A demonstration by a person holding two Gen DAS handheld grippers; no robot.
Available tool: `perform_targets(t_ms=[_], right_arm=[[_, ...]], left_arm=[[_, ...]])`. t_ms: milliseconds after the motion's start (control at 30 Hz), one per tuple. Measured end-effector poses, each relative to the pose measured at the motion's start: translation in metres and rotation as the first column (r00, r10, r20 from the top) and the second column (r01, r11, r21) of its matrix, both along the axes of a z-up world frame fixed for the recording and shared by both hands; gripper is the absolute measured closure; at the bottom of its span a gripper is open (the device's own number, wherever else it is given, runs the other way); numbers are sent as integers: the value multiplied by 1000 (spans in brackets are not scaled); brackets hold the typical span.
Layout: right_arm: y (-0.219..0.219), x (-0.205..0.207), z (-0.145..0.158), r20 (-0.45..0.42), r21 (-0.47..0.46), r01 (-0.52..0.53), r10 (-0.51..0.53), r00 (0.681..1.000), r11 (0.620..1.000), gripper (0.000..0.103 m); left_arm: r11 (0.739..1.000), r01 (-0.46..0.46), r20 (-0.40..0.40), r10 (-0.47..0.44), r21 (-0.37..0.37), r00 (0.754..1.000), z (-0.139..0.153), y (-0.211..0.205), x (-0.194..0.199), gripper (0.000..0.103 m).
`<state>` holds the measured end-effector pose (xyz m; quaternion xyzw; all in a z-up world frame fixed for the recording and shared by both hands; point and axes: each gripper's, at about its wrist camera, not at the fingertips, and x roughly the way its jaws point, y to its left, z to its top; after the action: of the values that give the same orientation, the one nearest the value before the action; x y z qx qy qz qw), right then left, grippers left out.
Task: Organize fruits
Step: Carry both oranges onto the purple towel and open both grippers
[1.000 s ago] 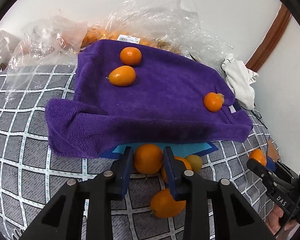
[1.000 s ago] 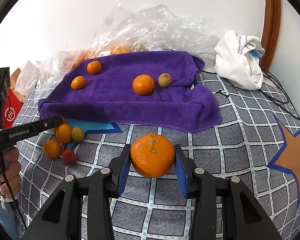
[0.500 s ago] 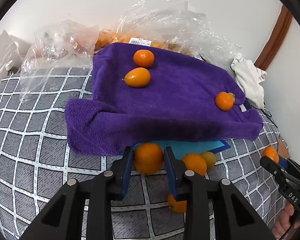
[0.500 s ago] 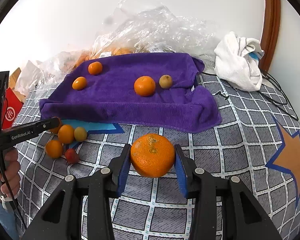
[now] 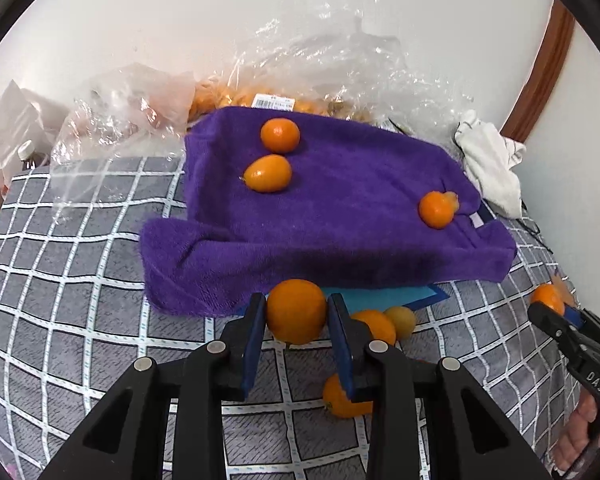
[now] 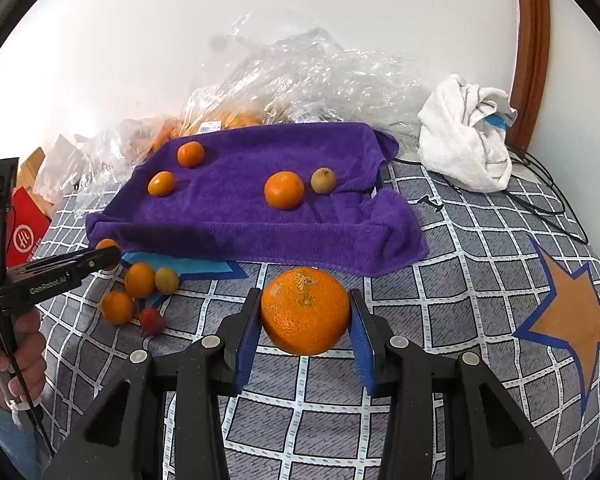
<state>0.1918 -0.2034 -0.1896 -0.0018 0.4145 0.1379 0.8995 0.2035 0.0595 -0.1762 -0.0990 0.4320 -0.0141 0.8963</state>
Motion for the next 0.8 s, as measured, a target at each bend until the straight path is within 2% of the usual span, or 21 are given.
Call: perform_targets(t_ms=[100, 400, 800], right_arm=[[1, 0, 2, 9, -4, -7, 7, 1000, 1000, 62], [4, 9, 12, 29, 5, -12, 12, 1000, 1000, 62], [10, 46, 18, 37, -30, 7, -6, 999, 1000, 62]], left_arm=[[1000, -9, 10, 9, -23, 1000, 9, 4, -4, 73], [999, -34, 78, 37, -29, 996, 41, 15, -8, 73], [998, -45, 105, 50, -43, 993, 56, 27, 16, 73]])
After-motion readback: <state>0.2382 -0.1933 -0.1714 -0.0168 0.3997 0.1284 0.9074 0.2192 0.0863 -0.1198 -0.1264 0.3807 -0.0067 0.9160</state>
